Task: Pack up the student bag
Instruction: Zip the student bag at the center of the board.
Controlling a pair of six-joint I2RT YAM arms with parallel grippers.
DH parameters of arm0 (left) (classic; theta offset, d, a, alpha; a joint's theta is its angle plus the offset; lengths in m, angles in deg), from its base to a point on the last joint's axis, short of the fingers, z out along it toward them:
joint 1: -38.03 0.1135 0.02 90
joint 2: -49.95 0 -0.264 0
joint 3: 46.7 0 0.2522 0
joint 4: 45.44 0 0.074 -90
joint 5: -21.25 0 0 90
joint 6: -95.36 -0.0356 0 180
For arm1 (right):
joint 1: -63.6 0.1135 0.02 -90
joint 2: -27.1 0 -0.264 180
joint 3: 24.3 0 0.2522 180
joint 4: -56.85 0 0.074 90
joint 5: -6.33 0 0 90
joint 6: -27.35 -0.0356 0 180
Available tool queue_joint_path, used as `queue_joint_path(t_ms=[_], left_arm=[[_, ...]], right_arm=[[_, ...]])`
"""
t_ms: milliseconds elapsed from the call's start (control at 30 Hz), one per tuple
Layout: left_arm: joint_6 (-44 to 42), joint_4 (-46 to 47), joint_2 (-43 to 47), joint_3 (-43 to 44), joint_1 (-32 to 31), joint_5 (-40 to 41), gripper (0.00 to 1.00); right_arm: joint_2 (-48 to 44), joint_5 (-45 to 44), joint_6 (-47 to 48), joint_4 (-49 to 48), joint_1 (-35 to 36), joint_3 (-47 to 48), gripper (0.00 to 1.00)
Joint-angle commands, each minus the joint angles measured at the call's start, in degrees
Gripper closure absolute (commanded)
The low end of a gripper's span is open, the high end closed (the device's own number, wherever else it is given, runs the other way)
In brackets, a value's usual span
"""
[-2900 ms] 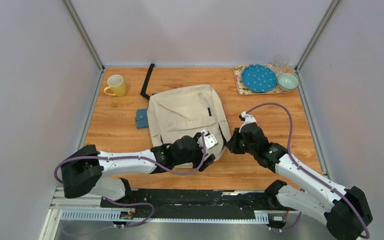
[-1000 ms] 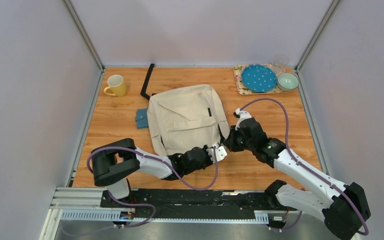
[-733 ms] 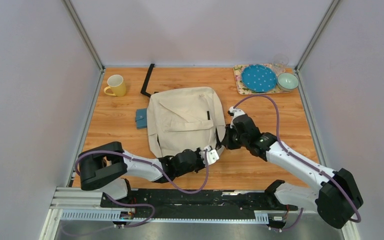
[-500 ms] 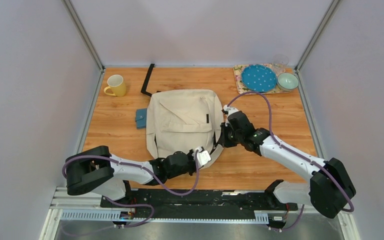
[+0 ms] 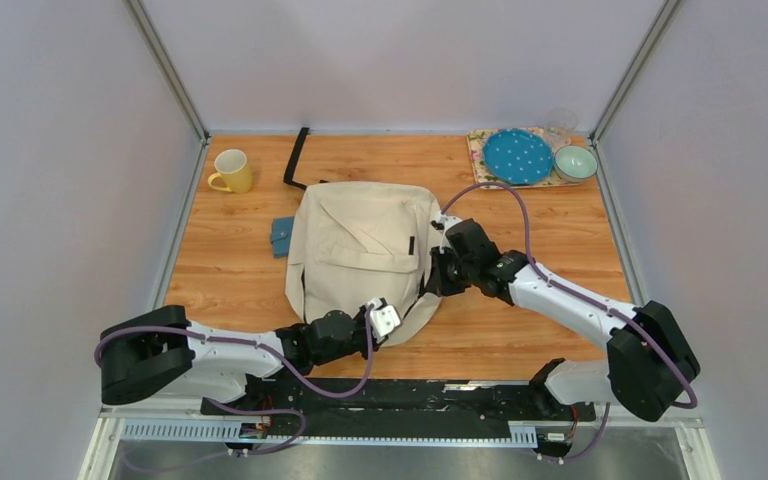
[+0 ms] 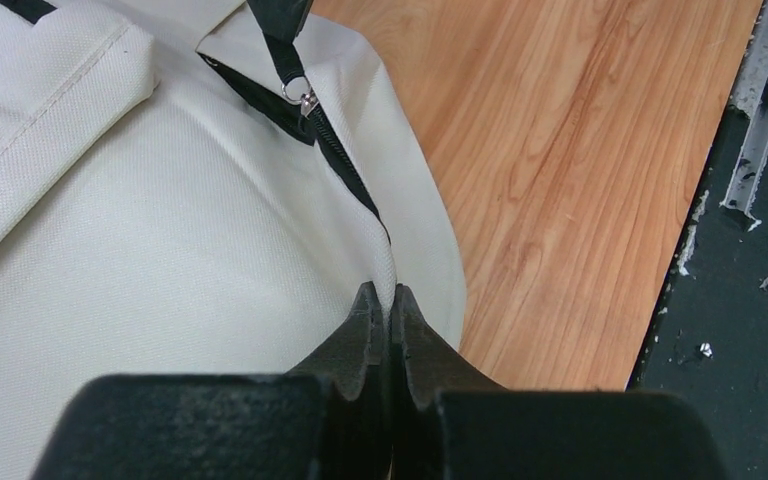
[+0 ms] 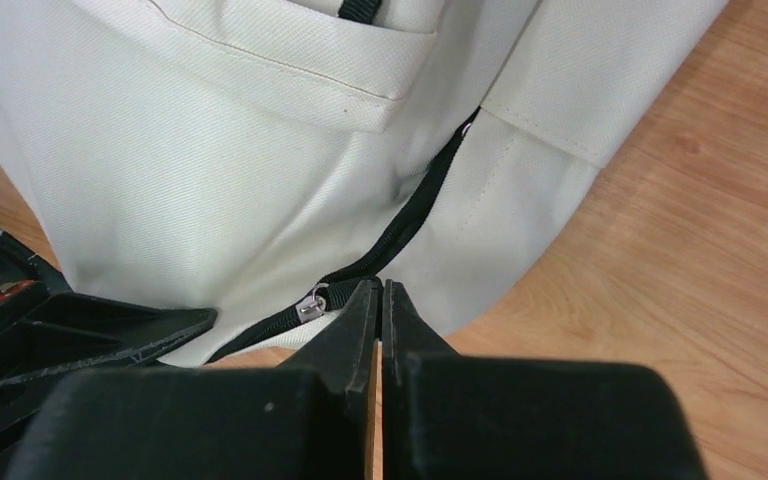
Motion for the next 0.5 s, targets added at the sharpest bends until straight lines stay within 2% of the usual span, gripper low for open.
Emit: queue_joint_path(t_ms=[0,100,167,200,267,300,467], left_arm=[[4.0,-9.6,1.8,-1.3,-1.7,-2.0,0.83],[4.6,-9.4,1.5,0.9,-1.7,1.9,0.67],[3.7,-7.4,1.1,2.9,-1.8,3.4,0.59],[2.7,-6.5,-0.1,3.5,-1.8,4.7,0.50],[1.7,-4.4,-1.6,5.8,-1.7,6.0,0.48],[0.3,-4.2,-3.2,6.7,-1.8,7.2,0.41],[-1.6,-2.7,-7.1,12.0,-1.8,8.2,0.40]], right_arm=[[-1.3,-3.7,2.1,-4.6,-1.2,3.1,1.00],[-3.3,-1.4,1.3,-4.4,0.3,2.1,1.00],[-4.6,-0.8,0.4,-4.4,1.0,0.6,1.00],[-4.8,-0.5,0.2,-4.4,1.3,0.1,1.00],[-5.6,0.0,0.0,-4.4,1.5,-1.0,1.00],[-5.9,0.0,0.0,-4.1,1.6,-1.4,1.00],[-7.2,0.3,0.5,-3.1,1.7,-1.9,1.00]])
